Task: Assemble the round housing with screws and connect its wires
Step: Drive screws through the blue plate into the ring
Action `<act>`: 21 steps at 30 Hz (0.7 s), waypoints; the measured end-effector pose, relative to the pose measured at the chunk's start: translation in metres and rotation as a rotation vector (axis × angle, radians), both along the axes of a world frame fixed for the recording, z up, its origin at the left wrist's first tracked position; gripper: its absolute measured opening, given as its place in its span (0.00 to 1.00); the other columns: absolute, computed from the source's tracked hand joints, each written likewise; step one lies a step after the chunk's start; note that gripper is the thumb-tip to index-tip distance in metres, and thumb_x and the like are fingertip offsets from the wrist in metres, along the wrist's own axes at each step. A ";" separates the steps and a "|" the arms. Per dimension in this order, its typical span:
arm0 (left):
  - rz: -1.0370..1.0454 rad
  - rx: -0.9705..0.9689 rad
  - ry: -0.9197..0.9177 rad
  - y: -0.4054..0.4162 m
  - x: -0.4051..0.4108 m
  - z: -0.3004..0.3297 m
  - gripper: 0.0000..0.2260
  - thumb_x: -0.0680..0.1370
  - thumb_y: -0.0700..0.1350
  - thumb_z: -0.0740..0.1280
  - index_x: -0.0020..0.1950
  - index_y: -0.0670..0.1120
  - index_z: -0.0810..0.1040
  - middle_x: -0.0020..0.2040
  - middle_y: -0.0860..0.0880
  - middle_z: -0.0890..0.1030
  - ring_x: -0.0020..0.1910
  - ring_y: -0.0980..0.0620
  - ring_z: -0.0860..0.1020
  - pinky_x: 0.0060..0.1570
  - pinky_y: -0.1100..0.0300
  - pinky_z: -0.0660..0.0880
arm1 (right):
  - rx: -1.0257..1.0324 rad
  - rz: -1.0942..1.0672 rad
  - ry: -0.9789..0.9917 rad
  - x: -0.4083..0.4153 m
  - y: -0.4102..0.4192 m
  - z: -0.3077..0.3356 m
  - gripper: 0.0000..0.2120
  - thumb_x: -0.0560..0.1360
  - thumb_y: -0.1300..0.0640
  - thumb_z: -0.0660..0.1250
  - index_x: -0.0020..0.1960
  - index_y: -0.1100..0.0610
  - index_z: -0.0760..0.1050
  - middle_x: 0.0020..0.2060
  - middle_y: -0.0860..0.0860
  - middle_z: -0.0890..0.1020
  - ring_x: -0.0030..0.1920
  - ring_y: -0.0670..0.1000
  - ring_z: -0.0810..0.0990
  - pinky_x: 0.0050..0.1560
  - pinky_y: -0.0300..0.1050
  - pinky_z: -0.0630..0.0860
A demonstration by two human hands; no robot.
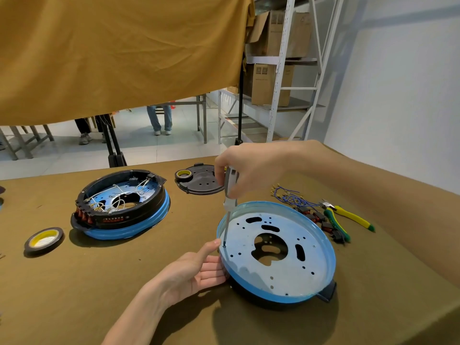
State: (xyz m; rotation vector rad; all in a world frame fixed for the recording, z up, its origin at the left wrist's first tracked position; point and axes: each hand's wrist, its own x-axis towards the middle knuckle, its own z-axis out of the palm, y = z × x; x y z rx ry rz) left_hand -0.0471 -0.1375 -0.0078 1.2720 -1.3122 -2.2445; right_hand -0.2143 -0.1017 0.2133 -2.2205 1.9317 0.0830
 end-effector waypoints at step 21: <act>0.005 0.011 -0.030 -0.003 -0.003 -0.007 0.34 0.65 0.60 0.76 0.60 0.36 0.78 0.51 0.38 0.87 0.51 0.42 0.87 0.48 0.53 0.85 | -0.123 -0.034 0.046 -0.002 -0.002 -0.013 0.19 0.80 0.44 0.66 0.65 0.56 0.73 0.31 0.51 0.85 0.26 0.48 0.83 0.26 0.42 0.78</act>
